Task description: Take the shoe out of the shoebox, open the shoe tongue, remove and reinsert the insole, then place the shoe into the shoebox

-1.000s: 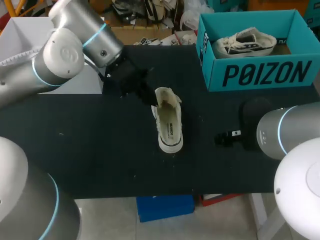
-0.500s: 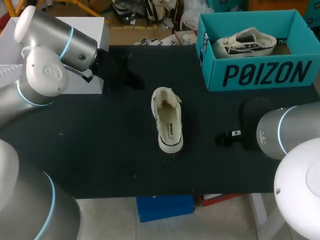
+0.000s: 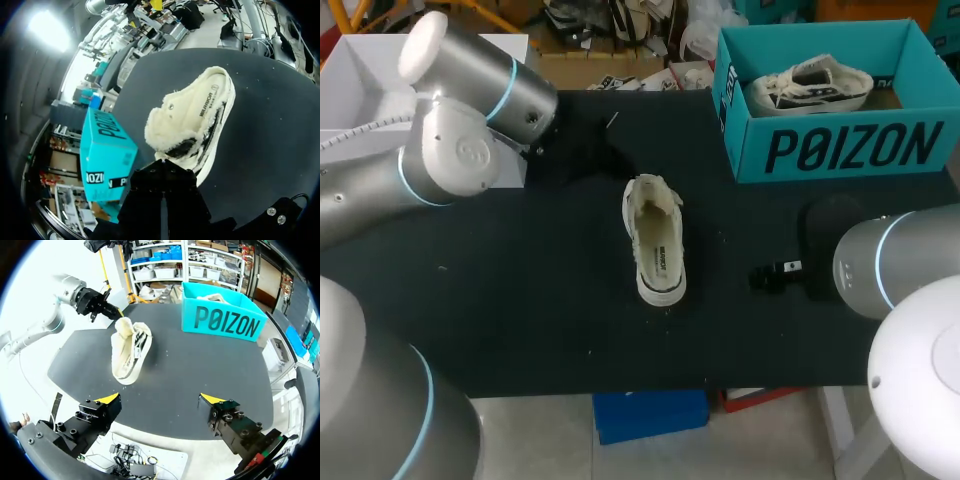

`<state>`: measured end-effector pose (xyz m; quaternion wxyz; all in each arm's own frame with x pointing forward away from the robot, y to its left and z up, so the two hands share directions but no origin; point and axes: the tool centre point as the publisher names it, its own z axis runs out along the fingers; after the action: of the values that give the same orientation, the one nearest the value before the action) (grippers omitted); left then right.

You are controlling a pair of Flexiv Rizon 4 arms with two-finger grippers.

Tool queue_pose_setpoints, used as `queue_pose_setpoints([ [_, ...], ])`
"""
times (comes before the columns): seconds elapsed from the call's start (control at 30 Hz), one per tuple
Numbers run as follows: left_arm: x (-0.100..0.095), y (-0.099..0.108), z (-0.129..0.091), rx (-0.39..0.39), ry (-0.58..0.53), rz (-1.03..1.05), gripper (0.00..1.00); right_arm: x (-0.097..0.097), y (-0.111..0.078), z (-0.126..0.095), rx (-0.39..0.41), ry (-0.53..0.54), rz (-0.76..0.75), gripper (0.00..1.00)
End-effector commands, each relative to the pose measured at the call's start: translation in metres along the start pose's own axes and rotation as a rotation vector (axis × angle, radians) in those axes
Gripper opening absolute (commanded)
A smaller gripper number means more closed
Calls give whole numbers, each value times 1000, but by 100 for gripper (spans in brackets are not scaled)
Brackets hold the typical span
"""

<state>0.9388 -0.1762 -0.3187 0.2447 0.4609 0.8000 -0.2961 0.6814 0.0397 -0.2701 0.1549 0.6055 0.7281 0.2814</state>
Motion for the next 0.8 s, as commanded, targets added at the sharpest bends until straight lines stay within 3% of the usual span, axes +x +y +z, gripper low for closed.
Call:
queue_pose_setpoints([
  [0.03,-6,-3,15,27,13,13,0,1,-1,2,-5,-2,1,100],
  [0.4,22,-57,21,131,43,65,0,1,-1,2,-5,-2,1,100],
  [0.6,34,-67,20,152,68,75,0,1,-1,2,-5,-2,1,100],
  [0.8,30,-65,-8,123,93,112,0,1,-1,2,-5,-2,1,100],
])
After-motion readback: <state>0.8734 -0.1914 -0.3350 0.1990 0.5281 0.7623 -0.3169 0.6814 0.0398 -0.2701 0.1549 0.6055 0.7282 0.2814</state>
